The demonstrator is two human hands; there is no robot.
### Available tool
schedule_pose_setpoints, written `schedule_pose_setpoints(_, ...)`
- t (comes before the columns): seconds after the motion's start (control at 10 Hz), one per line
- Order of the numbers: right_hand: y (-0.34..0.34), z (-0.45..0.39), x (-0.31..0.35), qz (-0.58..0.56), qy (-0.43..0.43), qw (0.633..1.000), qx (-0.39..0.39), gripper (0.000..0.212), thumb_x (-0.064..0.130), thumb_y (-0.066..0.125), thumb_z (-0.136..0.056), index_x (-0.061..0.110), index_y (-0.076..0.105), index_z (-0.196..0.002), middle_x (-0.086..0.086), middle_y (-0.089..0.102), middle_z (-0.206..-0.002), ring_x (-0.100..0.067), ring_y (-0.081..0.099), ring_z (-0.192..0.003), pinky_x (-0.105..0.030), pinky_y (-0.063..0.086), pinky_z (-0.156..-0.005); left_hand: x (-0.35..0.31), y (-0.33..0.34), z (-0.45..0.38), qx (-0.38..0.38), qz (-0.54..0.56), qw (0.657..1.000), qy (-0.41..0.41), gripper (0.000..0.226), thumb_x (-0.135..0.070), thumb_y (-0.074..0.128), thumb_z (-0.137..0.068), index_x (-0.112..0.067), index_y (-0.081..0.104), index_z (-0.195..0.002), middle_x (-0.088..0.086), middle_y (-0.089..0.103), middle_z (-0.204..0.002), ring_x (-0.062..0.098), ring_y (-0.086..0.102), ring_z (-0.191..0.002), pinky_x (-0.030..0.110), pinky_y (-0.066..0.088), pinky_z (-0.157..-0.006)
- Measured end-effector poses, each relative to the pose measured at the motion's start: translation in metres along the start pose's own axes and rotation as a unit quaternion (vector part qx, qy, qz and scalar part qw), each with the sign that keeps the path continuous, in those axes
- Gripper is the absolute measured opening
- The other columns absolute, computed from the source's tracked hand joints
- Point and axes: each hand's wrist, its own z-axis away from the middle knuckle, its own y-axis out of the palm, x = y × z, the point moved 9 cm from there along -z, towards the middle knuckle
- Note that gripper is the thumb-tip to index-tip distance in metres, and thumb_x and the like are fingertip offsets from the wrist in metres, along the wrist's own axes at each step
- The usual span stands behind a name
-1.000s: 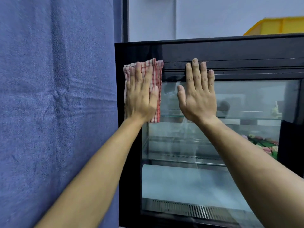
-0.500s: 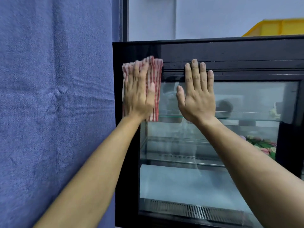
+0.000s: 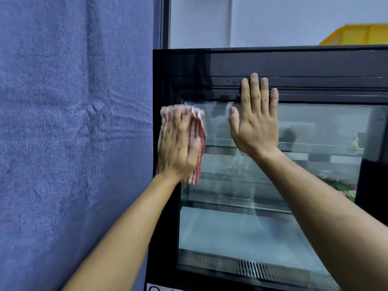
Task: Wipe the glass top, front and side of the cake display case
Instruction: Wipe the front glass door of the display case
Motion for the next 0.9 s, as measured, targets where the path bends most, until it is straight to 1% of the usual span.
schedule_pose_setpoints(0.1, 0.001, 0.001, 0.001, 0.0, -0.001, 1.0, 0.0, 0.069, 0.04, 0.032, -0.107, 0.006, 0.015, -0.165, -0.017, 0.011, -0.172, -0.036, 0.008, -0.16, -0.054, 0.006, -0.129, -0.003, -0.009, -0.047, -0.025, 0.02, 0.999, -0.012, 0.068, -0.032, 0.048, -0.102, -0.012, 0.026, -0.164, 0.014, 0.016, -0.173, 0.027, 0.013, -0.161, 0.052, 0.011, -0.13)
schedule_pose_setpoints(0.2, 0.001, 0.0, 0.001, 0.001, -0.003, 1.0, -0.001, 0.069, 0.04, 0.032, -0.107, 0.006, 0.015, -0.165, -0.017, 0.011, -0.172, -0.036, 0.008, -0.16, -0.054, 0.006, -0.129, -0.005, -0.005, -0.021, -0.042, 0.022, 0.998, -0.043, 0.073, -0.031, 0.051, -0.101, -0.009, 0.022, -0.164, 0.015, 0.014, -0.173, 0.027, 0.013, -0.161, 0.05, 0.01, -0.13)
schedule_pose_setpoints(0.3, 0.001, 0.0, 0.002, 0.003, 0.0, 1.0, 0.003, 0.069, 0.04, 0.031, -0.107, 0.006, 0.014, -0.165, -0.017, 0.01, -0.172, -0.036, 0.007, -0.16, -0.054, 0.005, -0.129, -0.002, 0.004, 0.05, -0.018, 0.006, 0.999, -0.033, 0.076, -0.031, 0.05, -0.101, -0.005, 0.018, -0.164, 0.018, 0.014, -0.173, 0.032, 0.011, -0.161, 0.052, 0.012, -0.13)
schedule_pose_setpoints(0.4, 0.0, 0.0, 0.001, 0.006, 0.002, 1.0, 0.001, 0.069, 0.039, 0.031, -0.107, 0.006, 0.014, -0.165, -0.017, 0.01, -0.172, -0.036, 0.007, -0.16, -0.054, 0.005, -0.129, 0.004, 0.006, 0.063, 0.008, -0.01, 1.0, -0.021, 0.074, -0.038, 0.041, -0.102, -0.011, 0.014, -0.165, 0.01, 0.01, -0.174, 0.025, 0.007, -0.162, 0.047, 0.008, -0.131)
schedule_pose_setpoints(0.5, 0.001, 0.0, 0.003, 0.006, 0.003, 1.0, 0.003, 0.068, 0.039, 0.031, -0.107, 0.006, 0.014, -0.165, -0.017, 0.01, -0.172, -0.036, 0.007, -0.16, -0.055, 0.006, -0.129, 0.001, 0.002, 0.008, 0.001, -0.019, 1.0, -0.025, 0.07, -0.038, 0.032, -0.105, -0.014, 0.005, -0.165, 0.006, 0.005, -0.174, 0.016, 0.0, -0.162, 0.039, 0.0, -0.131)
schedule_pose_setpoints(0.6, 0.001, 0.001, 0.002, 0.008, 0.003, 1.0, 0.002, 0.068, 0.039, 0.031, -0.108, 0.006, 0.014, -0.165, -0.017, 0.01, -0.172, -0.036, 0.007, -0.16, -0.055, 0.006, -0.129, -0.002, 0.001, -0.037, 0.006, -0.038, 0.999, -0.015, 0.065, -0.038, 0.029, -0.106, -0.017, 0.015, -0.167, 0.009, 0.007, -0.175, 0.019, -0.001, -0.162, 0.045, 0.001, -0.131)
schedule_pose_setpoints(0.7, 0.001, 0.001, 0.002, 0.008, -0.003, 1.0, -0.001, 0.068, 0.04, 0.031, -0.108, 0.006, 0.014, -0.165, -0.017, 0.01, -0.172, -0.036, 0.007, -0.16, -0.055, 0.006, -0.129, -0.004, 0.005, -0.025, 0.004, -0.071, 0.997, -0.008, 0.064, -0.037, 0.028, -0.107, -0.019, 0.017, -0.167, 0.009, 0.005, -0.175, 0.024, -0.001, -0.162, 0.049, 0.003, -0.131)
schedule_pose_setpoints(0.8, 0.001, 0.001, 0.003, 0.006, -0.005, 1.0, 0.0, 0.068, 0.04, 0.03, -0.108, 0.007, 0.014, -0.165, -0.017, 0.009, -0.172, -0.037, 0.006, -0.16, -0.055, 0.006, -0.129, -0.003, 0.01, 0.011, 0.017, -0.078, 0.997, -0.009, 0.066, -0.037, 0.029, -0.105, -0.017, 0.02, -0.167, 0.009, 0.006, -0.175, 0.026, 0.0, -0.162, 0.05, 0.005, -0.131)
schedule_pose_setpoints(0.9, 0.001, 0.002, 0.003, 0.009, -0.004, 1.0, 0.006, 0.068, 0.04, 0.028, -0.108, 0.007, 0.013, -0.165, -0.017, 0.009, -0.172, -0.036, 0.006, -0.16, -0.055, 0.005, -0.129, -0.001, 0.008, -0.004, 0.024, -0.083, 0.996, 0.006, 0.066, -0.036, 0.031, -0.105, -0.018, 0.02, -0.167, 0.01, 0.008, -0.175, 0.025, 0.002, -0.162, 0.048, 0.005, -0.131)
